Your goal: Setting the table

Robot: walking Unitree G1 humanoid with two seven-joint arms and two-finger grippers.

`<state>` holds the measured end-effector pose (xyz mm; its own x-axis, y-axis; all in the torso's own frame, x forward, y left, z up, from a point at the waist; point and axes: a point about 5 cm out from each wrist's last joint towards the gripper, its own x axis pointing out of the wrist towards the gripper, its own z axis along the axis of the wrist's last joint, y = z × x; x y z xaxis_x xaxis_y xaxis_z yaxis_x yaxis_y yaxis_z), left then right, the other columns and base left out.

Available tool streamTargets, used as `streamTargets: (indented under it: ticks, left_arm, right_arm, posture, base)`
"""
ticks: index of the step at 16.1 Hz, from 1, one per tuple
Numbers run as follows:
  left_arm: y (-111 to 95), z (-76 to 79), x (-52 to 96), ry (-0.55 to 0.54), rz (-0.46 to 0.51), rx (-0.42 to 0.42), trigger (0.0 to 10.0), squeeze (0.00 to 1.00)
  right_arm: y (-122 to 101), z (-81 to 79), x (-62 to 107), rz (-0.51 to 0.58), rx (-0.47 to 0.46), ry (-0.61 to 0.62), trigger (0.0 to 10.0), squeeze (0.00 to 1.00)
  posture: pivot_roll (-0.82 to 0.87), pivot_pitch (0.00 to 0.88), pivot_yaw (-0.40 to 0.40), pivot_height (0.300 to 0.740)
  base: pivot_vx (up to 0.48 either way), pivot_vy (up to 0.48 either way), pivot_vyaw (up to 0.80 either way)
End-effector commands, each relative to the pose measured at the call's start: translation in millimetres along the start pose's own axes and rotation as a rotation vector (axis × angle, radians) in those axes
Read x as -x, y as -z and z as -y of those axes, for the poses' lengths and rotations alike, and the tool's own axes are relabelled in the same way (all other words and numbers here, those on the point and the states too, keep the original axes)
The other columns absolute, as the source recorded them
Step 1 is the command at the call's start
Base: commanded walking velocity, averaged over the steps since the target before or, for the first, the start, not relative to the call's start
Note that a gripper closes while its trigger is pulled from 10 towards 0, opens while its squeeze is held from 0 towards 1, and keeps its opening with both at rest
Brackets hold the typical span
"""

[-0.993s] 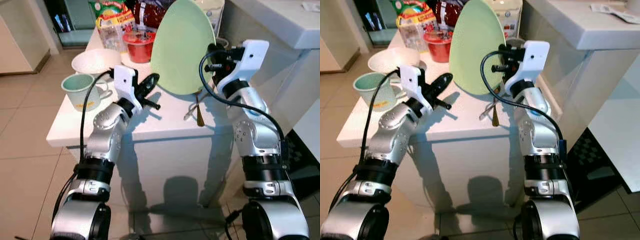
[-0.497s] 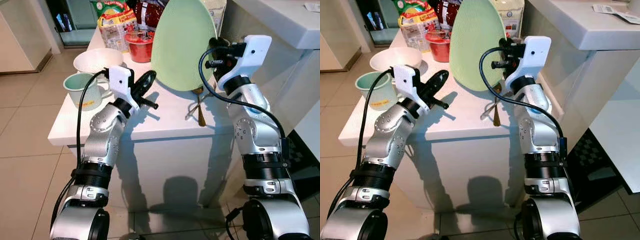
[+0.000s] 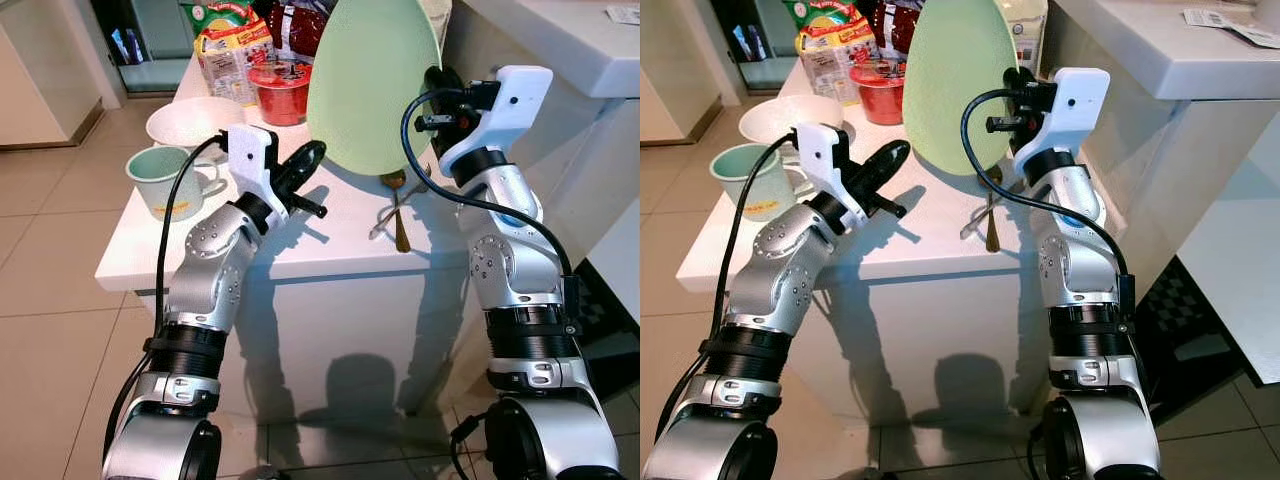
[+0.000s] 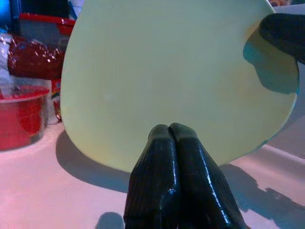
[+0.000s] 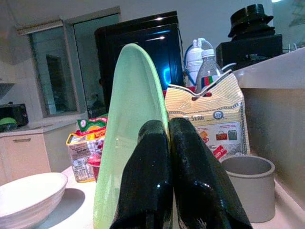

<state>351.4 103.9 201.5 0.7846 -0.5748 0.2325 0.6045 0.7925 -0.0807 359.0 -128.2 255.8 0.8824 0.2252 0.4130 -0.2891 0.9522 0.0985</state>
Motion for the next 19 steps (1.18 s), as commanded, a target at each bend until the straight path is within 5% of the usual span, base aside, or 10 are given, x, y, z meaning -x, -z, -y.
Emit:
streamTargets:
  ticks: [1, 19]
  left_arm:
    - [-2.5, 0.4, 2.1, 0.003, 0.003, 0.002, 10.0, 0.0]
    - [3.1, 1.4, 3.7, -0.029, -0.004, 0.0, 10.0, 0.0]
  right_arm:
    - [-24.0, -7.2, -7.1, 0.11, 0.018, -0.025, 10.0, 0.0]
    - [-17.3, -8.9, -9.3, 0.078, 0.026, -0.049, 10.0, 0.0]
  posture:
    - [0.06, 0.0, 0.05, 0.74]
    - [0.06, 0.0, 0.021, 0.74]
  base:
    - [0.0, 0.0, 0.0]
    - [0.0, 0.0, 0.0]
